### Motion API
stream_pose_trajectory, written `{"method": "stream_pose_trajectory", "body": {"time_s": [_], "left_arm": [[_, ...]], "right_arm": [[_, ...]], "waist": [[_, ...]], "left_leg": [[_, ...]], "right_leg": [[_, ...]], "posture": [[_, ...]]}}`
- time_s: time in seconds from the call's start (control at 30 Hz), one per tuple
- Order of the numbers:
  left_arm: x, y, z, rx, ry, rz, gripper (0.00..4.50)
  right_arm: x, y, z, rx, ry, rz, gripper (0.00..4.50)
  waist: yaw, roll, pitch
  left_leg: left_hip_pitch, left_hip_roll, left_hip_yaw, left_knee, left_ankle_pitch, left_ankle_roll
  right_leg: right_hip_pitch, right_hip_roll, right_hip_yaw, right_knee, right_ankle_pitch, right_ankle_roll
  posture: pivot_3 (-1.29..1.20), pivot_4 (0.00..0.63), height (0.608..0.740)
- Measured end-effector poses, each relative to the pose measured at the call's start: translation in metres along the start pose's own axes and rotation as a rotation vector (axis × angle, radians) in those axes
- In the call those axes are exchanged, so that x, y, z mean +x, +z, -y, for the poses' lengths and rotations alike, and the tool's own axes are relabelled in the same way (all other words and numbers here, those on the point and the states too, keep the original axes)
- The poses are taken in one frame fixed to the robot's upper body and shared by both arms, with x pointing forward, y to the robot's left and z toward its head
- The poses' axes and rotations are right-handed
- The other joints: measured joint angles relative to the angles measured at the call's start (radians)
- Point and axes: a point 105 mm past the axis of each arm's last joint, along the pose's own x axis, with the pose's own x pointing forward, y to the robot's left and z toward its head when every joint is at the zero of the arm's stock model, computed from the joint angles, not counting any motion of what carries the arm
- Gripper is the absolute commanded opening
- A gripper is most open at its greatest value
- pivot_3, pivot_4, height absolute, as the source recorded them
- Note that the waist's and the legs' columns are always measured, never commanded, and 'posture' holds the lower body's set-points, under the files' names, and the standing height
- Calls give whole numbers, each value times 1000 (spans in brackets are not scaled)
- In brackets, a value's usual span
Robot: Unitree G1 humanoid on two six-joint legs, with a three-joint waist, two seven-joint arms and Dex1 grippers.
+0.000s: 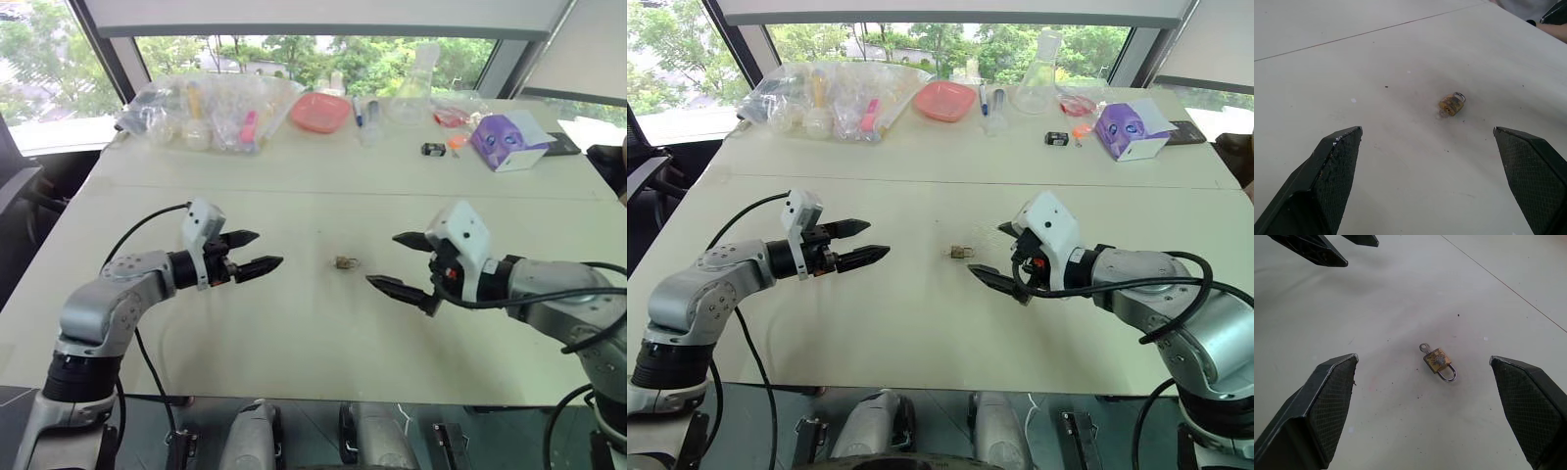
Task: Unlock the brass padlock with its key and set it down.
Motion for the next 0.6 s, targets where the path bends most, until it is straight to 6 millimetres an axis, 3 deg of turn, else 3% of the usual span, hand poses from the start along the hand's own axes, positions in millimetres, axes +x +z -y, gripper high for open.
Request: {"method": "stream_pose_trajectory", "body": {"time_s": [0.47,0.6], "left_arm": [[-2,8,-2,12,-4,21,4446],[-1,8,0,16,-21,15,4446]], "right_arm": [[1,0,3,-15,-16,1,4500],[2,-4,14,-49,-56,-43,4500]], "waist": [[0,0,0],[0,0,0]], "left_leg": [[0,0,0,0,0,0],[0,0,0,0,0,0]], "right_leg": [[0,0,0,0,0,0],[0,0,0,0,0,0]], "posture": [[0,150,733],[0,150,733]]}}
